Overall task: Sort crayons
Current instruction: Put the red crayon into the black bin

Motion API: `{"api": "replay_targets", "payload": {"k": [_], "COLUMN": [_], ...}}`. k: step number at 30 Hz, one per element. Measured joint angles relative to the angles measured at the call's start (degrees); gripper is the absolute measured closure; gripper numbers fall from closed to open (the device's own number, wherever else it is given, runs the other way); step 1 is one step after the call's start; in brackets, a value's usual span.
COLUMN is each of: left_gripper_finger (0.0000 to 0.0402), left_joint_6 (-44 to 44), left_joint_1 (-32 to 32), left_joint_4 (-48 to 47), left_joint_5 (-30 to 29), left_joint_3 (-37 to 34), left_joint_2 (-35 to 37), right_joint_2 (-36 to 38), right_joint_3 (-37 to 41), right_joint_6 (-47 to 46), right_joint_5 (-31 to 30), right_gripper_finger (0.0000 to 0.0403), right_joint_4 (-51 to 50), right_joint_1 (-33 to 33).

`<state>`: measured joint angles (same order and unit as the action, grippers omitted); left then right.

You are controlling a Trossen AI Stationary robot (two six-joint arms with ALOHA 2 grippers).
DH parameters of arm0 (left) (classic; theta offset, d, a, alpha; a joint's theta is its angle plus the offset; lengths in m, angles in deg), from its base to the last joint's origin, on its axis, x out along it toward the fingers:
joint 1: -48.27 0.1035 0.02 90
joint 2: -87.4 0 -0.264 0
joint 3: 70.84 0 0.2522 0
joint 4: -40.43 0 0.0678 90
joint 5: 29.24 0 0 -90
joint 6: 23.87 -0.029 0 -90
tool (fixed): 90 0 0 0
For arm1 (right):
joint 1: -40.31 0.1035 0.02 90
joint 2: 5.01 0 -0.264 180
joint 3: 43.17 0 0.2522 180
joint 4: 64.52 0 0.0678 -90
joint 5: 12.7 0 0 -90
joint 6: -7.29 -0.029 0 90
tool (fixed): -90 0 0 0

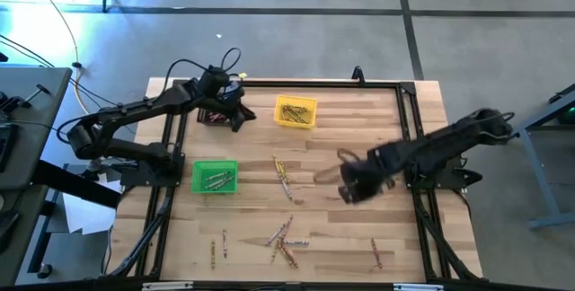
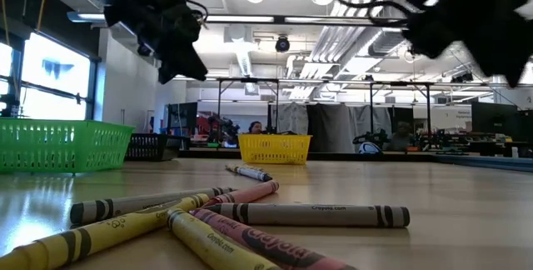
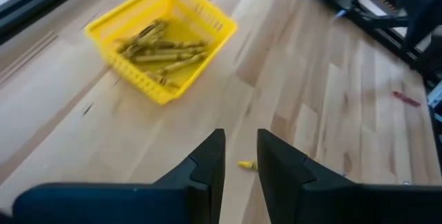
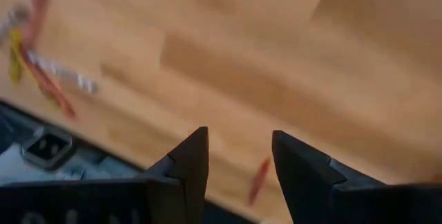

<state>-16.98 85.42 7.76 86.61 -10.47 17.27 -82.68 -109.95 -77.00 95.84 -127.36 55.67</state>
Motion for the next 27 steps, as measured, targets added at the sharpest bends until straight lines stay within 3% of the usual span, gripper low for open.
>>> {"api": "replay_targets", "payload": {"k": [8, 14, 23, 27], "left_gripper_finger": [0.0332, 0.0332, 0.0332, 0.0332], "left_joint_6": [0.99, 3.61, 9.37, 9.52], "left_joint_1": [-1.01, -0.99, -1.9, -3.16], "left_joint_4": [2.67, 2.62, 3.54, 4.18], "left_joint_5": [-0.69, -0.92, -0.94, -0.9], "left_joint_3": [0.0, 0.0, 0.0, 0.0], "left_joint_2": [-0.02, -0.02, -0.02, -0.02], "right_joint_2": [-0.02, -0.4, -5.58, -10.29], "right_joint_3": [9.8, 14.67, 15.0, 14.96], "right_joint_6": [-30.08, -43.71, -46.84, -44.84], "right_joint_5": [2.17, 1.01, -3.08, -1.53], "right_gripper_finger": [0.0258, 0.0258, 0.0259, 0.0259], "right_joint_4": [20.92, 30.36, 37.9, 41.68], "right_joint_1": [19.25, 29.27, 33.51, 33.43]}}
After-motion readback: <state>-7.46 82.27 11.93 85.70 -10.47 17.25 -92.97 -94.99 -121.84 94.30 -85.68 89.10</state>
